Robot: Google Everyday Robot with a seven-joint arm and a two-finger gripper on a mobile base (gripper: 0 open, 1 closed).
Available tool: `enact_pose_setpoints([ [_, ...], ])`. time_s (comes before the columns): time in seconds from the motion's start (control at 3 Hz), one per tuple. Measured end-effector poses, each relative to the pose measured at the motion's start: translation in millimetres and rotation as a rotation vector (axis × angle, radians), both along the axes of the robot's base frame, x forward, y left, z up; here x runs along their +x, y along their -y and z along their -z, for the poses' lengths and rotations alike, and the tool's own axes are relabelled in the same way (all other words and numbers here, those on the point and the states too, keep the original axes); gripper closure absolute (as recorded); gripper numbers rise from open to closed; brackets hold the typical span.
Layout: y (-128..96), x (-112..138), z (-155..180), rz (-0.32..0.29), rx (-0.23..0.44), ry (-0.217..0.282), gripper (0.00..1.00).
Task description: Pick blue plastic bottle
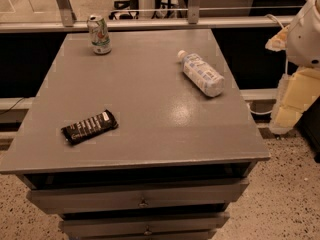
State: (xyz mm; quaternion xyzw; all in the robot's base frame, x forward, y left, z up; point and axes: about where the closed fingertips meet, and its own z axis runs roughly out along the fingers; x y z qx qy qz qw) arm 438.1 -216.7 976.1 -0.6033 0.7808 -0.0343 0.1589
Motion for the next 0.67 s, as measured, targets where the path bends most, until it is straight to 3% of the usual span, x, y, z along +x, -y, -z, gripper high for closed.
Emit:
enact_pose_setpoints([
  [0.67,-4,11,2,0.01,0.015,0.013,0.0],
])
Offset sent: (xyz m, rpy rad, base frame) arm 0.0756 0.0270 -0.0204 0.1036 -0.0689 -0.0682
